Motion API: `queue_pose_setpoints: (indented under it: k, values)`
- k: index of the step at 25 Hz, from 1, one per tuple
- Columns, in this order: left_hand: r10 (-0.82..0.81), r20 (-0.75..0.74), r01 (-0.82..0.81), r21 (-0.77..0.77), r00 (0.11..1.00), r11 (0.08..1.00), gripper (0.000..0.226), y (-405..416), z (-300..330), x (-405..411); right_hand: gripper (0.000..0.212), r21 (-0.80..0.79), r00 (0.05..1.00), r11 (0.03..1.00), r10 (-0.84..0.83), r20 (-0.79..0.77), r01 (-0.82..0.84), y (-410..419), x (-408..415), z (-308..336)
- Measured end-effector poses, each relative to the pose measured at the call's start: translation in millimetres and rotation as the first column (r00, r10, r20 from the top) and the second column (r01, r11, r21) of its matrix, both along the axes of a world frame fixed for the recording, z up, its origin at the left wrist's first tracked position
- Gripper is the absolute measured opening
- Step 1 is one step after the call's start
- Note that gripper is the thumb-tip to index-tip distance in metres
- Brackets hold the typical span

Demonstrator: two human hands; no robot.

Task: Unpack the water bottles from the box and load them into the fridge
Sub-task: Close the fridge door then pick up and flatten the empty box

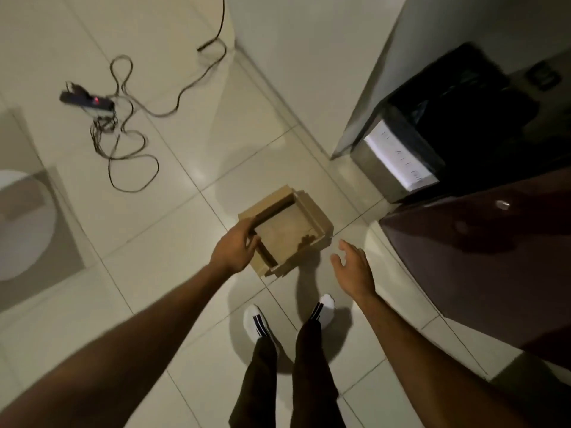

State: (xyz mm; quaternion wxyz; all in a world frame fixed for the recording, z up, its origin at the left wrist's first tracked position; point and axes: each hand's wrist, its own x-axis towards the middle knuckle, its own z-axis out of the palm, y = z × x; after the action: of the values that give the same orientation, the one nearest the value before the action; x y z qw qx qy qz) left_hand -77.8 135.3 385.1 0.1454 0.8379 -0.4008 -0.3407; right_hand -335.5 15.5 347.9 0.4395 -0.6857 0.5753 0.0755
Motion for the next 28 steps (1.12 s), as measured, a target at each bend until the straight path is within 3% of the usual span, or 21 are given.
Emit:
queue_pose_setpoints:
  k: [4,12,16,17,22,25,28]
  values:
    - [0.076,-0.011,-0.075,0.098,0.997,0.992,0.048,-13,-142,28,0.048,0.085,0.998,0.995,0.047,-0.039,-0.044,-40,22,-144]
    - [0.208,0.070,-0.217,0.165,0.976,0.962,0.051,-15,-389,63,0.026,0.047,0.996,0.998,-0.045,-0.078,0.049,-73,29,-393]
    - [0.357,0.125,-0.375,0.197,0.926,0.906,0.058,-3,-467,71,0.069,0.062,0.952,0.959,-0.263,-0.157,0.275,-71,28,-455]
    - [0.396,0.109,-0.410,0.199,0.912,0.890,0.059,-1,-480,72,0.070,0.080,0.947,0.952,-0.281,-0.156,0.296,-69,29,-466]
    - [0.520,0.060,-0.524,0.118,0.852,0.844,0.040,5,-510,69,0.031,0.186,0.910,0.891,-0.409,-0.073,0.415,-60,39,-492]
    - [0.563,0.029,-0.562,0.116,0.826,0.819,0.040,-1,-491,66,0.037,0.190,0.897,0.879,-0.442,-0.018,0.437,-58,36,-477]
    - [0.569,-0.003,-0.565,0.112,0.823,0.818,0.043,-2,-443,65,0.018,0.198,0.916,0.896,-0.400,-0.031,0.397,-63,26,-428]
